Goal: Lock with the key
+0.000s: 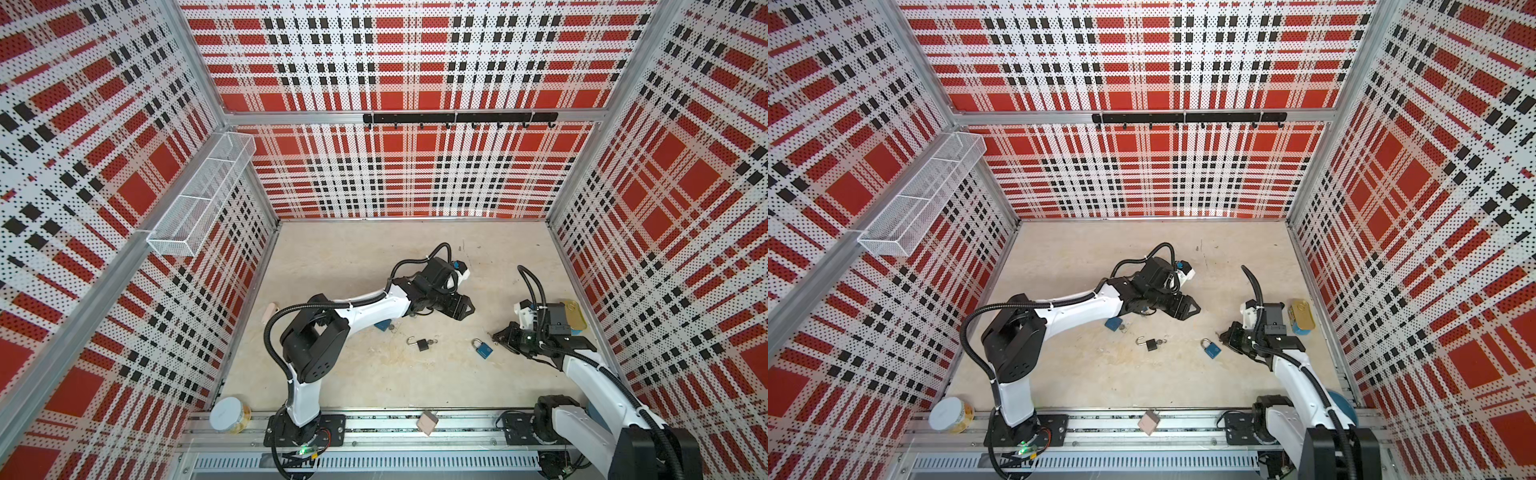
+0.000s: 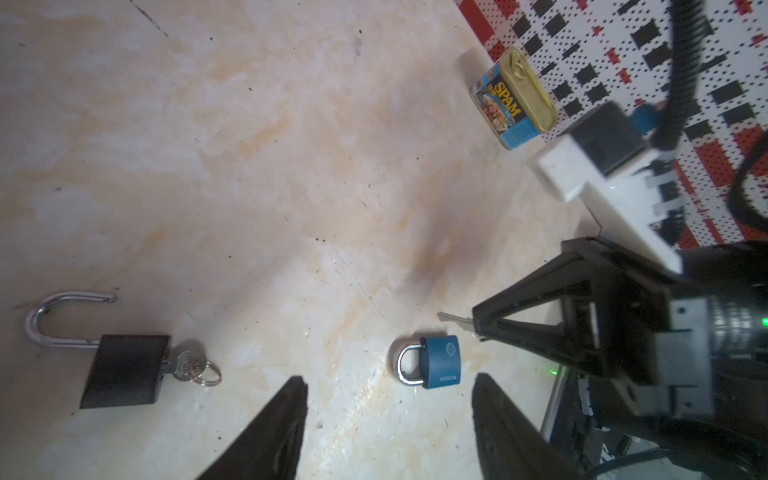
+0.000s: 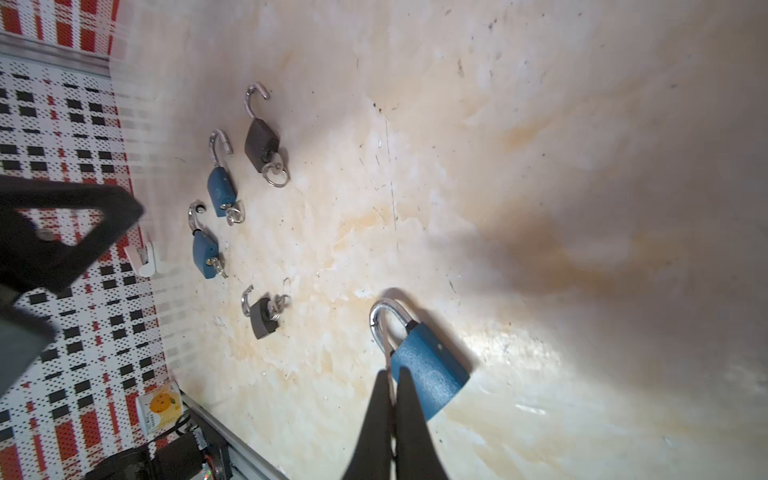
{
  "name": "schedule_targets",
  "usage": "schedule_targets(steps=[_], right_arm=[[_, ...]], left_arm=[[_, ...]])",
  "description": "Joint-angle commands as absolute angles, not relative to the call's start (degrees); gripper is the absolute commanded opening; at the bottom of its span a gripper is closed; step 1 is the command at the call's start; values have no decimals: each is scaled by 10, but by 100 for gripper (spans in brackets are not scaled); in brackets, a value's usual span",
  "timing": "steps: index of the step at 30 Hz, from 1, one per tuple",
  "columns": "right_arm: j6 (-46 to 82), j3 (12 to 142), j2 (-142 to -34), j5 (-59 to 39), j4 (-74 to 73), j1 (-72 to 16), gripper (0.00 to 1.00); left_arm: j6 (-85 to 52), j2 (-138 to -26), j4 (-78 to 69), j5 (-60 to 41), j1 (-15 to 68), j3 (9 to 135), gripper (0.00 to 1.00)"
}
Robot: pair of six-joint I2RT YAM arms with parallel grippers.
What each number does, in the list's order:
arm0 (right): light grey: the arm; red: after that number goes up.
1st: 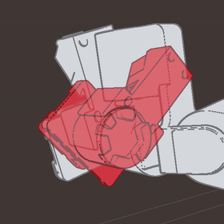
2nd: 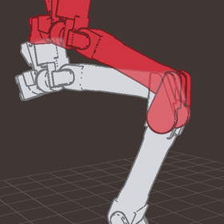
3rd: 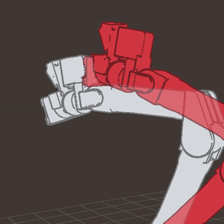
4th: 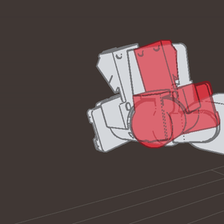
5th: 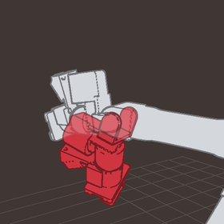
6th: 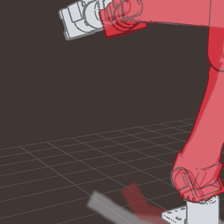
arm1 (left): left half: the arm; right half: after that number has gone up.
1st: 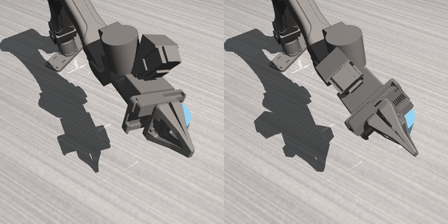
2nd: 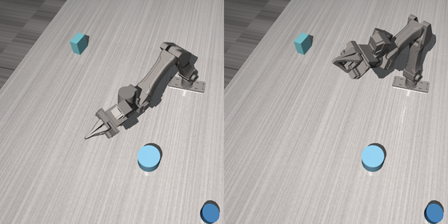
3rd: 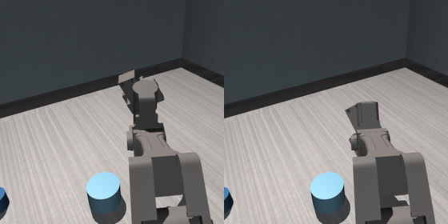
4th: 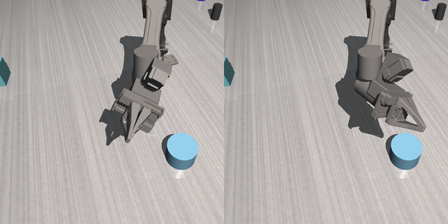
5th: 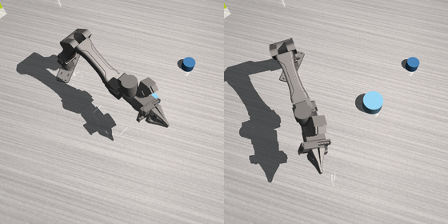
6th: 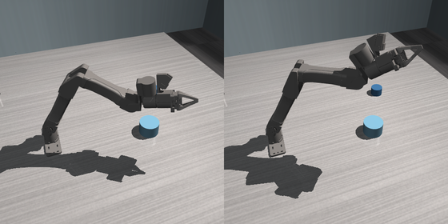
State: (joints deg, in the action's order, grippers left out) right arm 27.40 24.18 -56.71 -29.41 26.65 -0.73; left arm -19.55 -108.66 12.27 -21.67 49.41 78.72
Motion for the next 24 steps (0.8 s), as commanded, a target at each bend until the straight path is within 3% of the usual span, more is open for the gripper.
schedule_targets(steps=[1,19,24], right_arm=[[264,233,-593,-273,217,-13,0],[264,228,-653,-252,174,-31,0],[266,231,-662,-242,179,-38,5]], left_arm=[[-207,-1069,108,-225,489,774,66],[-214,-1062,89,-230,483,751,66],[-215,-1062,89,-230,483,749,66]])
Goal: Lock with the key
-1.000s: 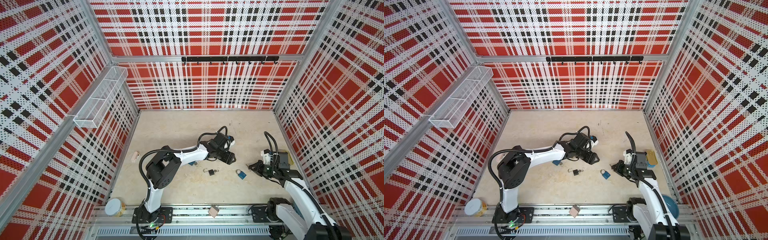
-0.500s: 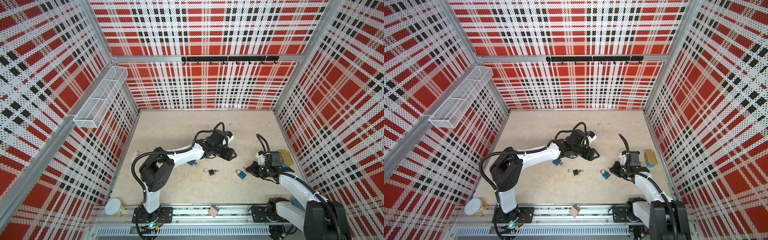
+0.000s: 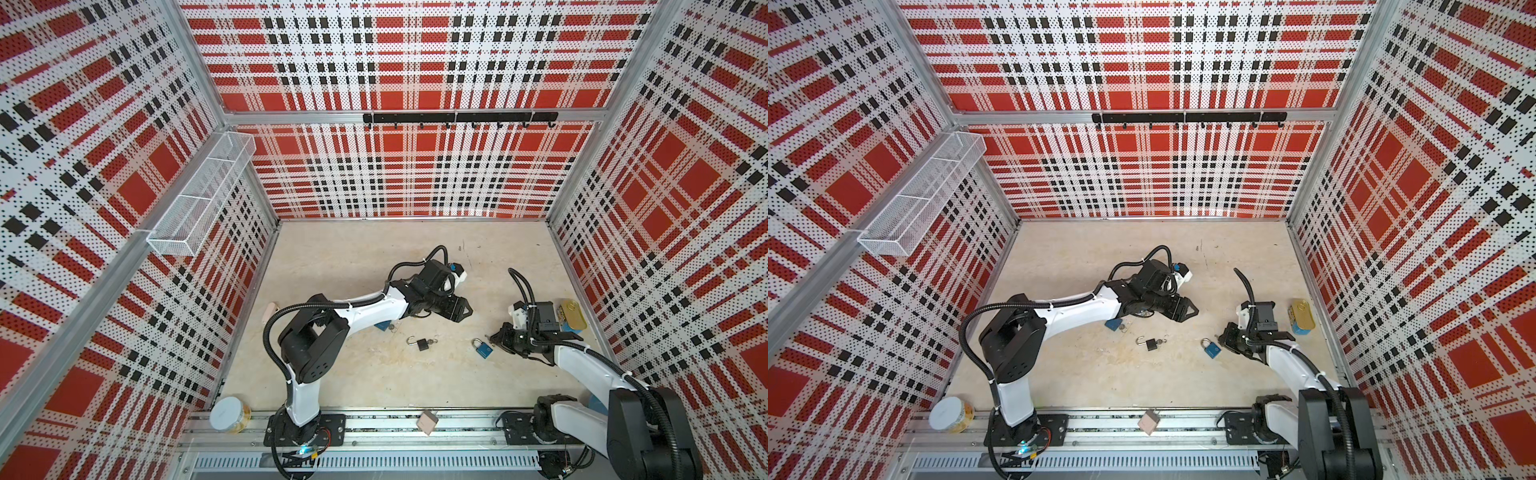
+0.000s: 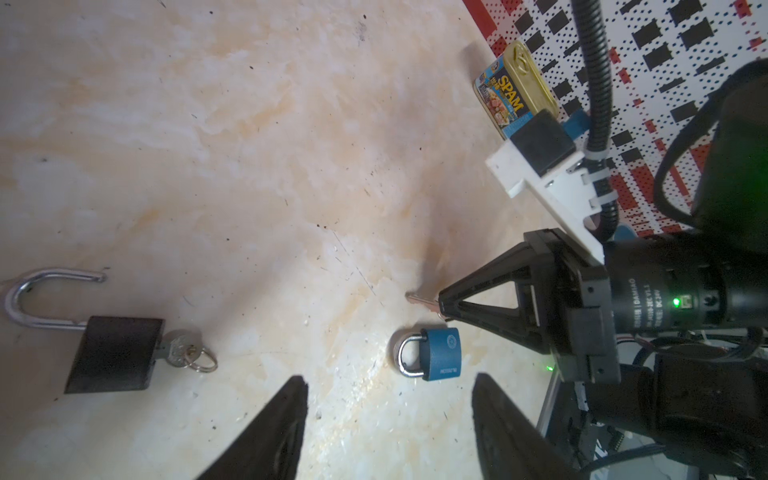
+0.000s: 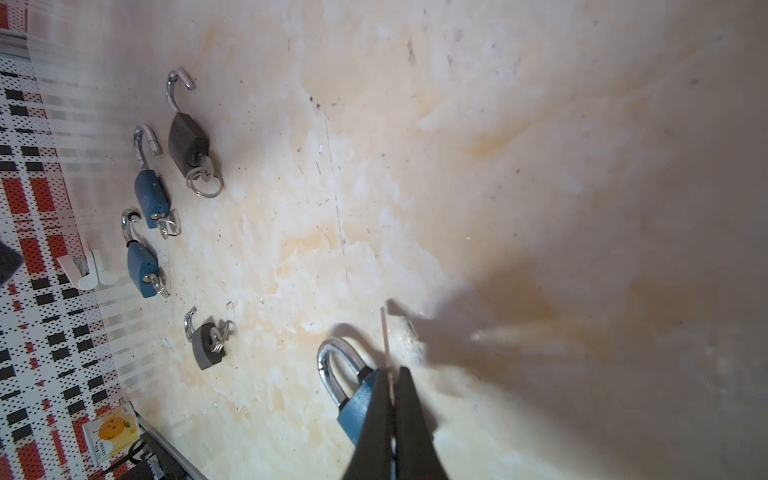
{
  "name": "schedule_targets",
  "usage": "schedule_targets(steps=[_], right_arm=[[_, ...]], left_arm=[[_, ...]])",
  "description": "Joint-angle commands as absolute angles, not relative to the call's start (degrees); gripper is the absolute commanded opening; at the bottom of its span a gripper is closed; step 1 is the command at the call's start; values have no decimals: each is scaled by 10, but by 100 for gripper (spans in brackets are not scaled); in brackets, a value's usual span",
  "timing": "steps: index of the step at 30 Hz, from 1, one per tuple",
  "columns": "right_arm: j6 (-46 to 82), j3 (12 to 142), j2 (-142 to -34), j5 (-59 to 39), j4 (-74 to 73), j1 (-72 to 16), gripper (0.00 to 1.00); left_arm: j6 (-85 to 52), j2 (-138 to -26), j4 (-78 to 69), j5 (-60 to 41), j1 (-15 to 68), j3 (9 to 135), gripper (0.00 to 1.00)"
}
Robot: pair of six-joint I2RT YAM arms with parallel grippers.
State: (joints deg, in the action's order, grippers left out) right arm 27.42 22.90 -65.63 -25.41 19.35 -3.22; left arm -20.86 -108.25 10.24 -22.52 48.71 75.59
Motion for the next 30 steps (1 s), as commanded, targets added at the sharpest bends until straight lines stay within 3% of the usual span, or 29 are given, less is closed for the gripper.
schedule_targets(steps=[1,11,20,30], right_arm=[[265,231,-663,-239,181,-40,6],[262,238,-650,-218,204,-44,20],[259,263,-621,-197,237,-53,22],[235,336,-580,-107,276,-173,26]], left_arm=[[-214,-1061,89,-230,483,749,66],[-214,-1064,88,-233,484,749,66],[-214,-1045,90,-210,478,732,66],[-253,-956,116,-167,415,641,64]])
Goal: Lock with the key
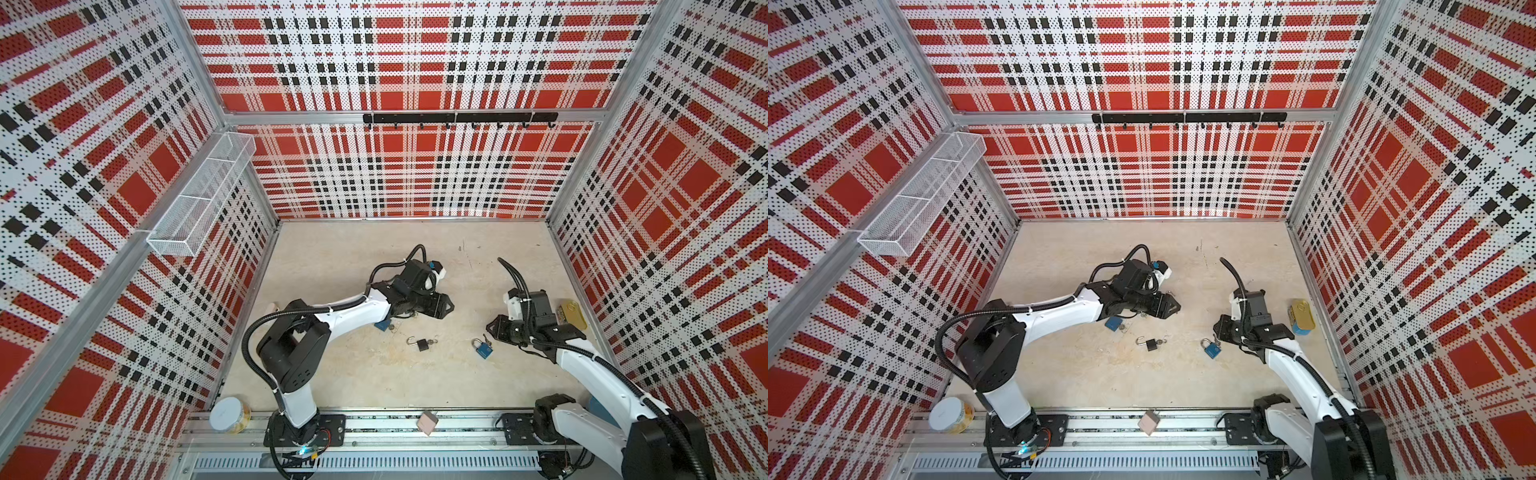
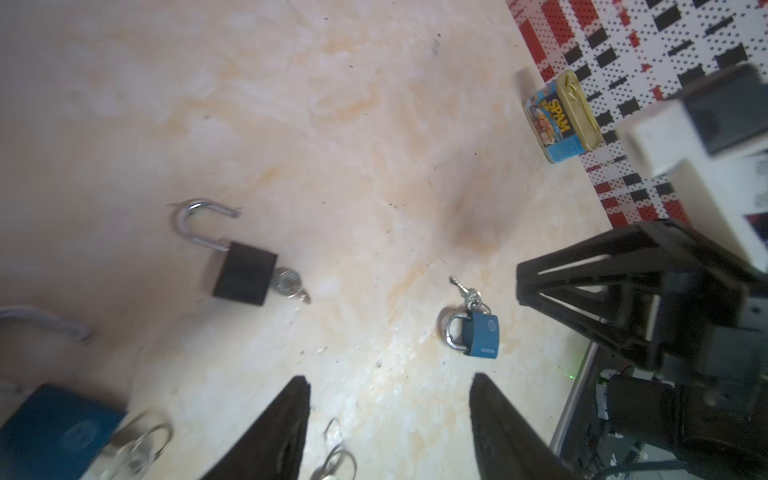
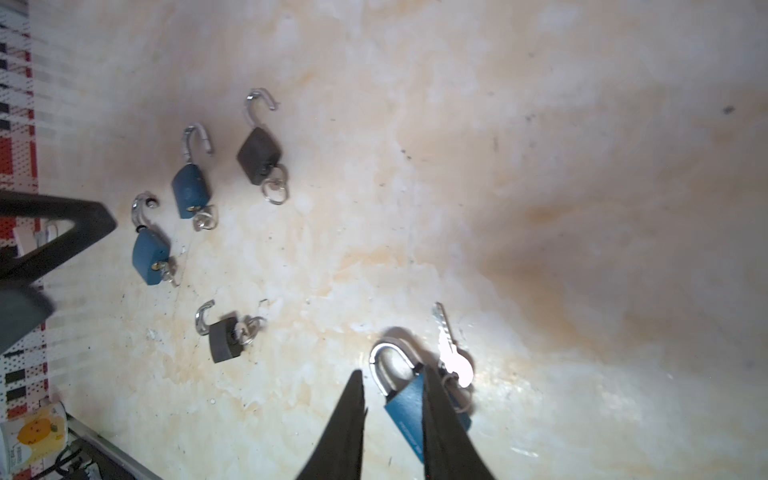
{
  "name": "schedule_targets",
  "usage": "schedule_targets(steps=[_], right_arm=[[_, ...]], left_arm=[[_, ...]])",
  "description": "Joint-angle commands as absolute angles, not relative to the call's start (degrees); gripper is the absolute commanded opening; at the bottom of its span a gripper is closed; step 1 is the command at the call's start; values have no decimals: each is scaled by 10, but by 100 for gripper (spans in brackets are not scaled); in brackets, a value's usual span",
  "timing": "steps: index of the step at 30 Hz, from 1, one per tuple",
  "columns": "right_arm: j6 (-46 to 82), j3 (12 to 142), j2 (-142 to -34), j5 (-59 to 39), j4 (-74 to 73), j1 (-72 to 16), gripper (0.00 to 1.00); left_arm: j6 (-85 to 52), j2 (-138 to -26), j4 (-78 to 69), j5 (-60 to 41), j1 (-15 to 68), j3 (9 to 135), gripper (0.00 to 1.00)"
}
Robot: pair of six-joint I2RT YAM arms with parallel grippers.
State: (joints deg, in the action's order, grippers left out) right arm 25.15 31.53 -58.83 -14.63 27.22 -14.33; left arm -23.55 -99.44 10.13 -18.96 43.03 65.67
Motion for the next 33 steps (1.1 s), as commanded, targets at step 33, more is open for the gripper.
schedule_targets(steps=[33], right_arm=[[128,552,-993,-193,129,-447,41]], left_arm=[[-284,-694,195,-104,234,443,65]])
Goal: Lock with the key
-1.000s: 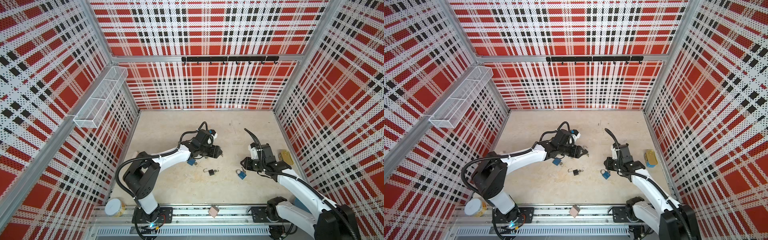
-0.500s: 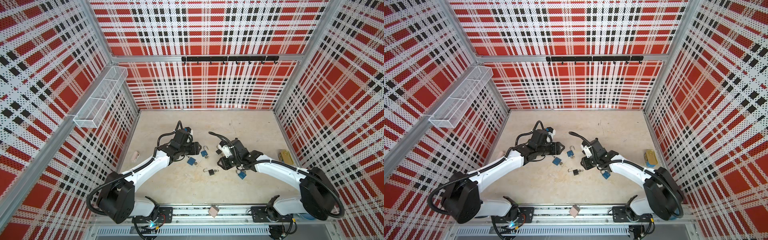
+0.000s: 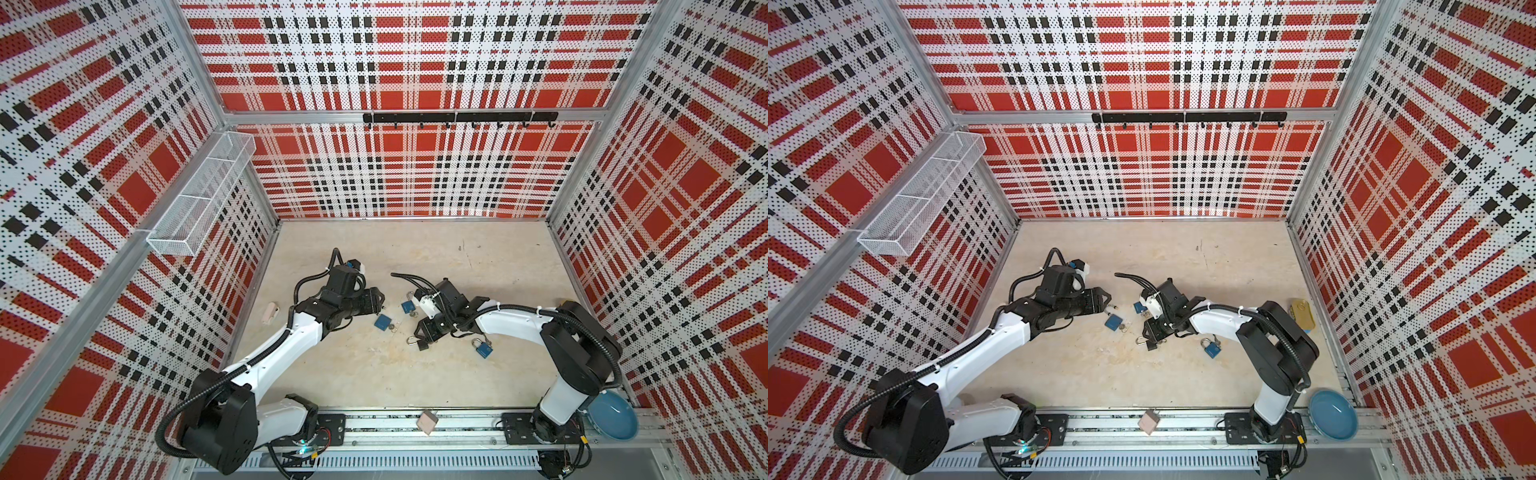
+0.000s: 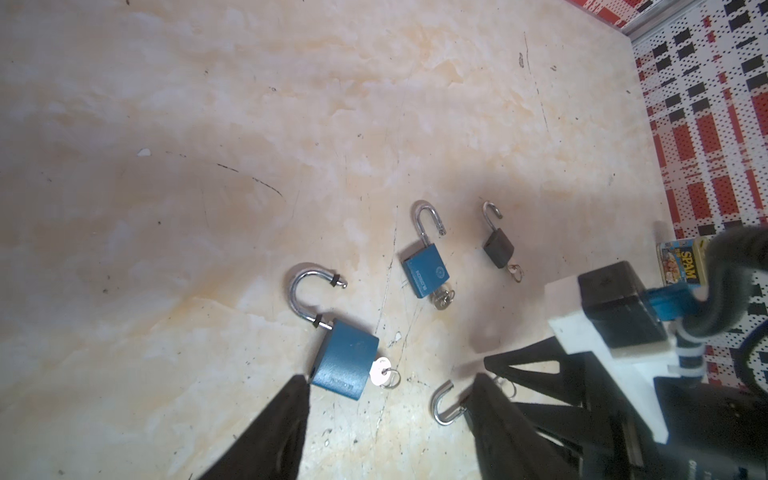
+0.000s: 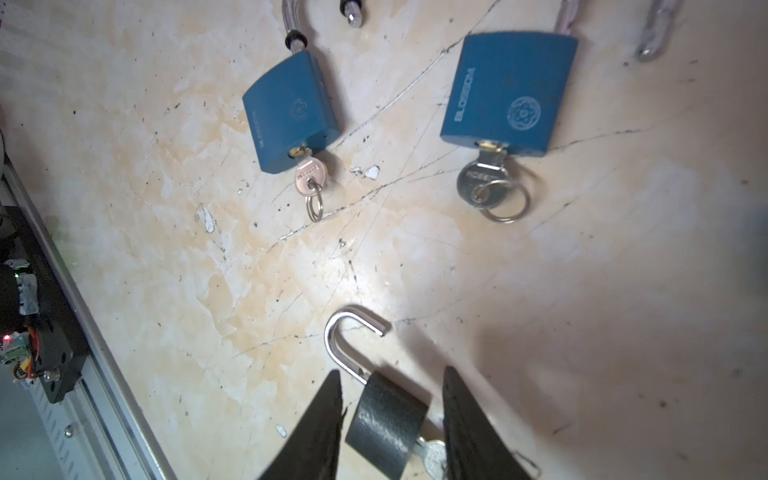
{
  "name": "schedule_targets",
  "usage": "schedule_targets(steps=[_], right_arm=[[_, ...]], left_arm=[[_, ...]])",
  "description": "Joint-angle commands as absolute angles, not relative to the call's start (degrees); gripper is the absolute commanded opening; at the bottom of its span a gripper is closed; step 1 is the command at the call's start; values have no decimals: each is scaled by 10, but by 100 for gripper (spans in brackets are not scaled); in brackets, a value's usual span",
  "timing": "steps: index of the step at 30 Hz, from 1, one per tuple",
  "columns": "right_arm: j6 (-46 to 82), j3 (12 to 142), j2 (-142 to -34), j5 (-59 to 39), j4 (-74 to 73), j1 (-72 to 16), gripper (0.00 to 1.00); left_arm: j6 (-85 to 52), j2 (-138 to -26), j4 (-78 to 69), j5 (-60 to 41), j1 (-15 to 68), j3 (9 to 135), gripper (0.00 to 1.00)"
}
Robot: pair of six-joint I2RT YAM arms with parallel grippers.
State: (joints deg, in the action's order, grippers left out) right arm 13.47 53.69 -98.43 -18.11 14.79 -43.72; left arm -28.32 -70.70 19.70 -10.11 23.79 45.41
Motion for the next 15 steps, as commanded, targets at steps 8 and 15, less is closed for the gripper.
schedule_targets(steps=[8,15], right_arm=[[141,535,-995,-196,122,-460,41],[146,518,-988,-191,121,-465,42]], left_arm=[[-281,-700,191,-111,229,442,65],[-282,-702,188,-114,229,439,65]])
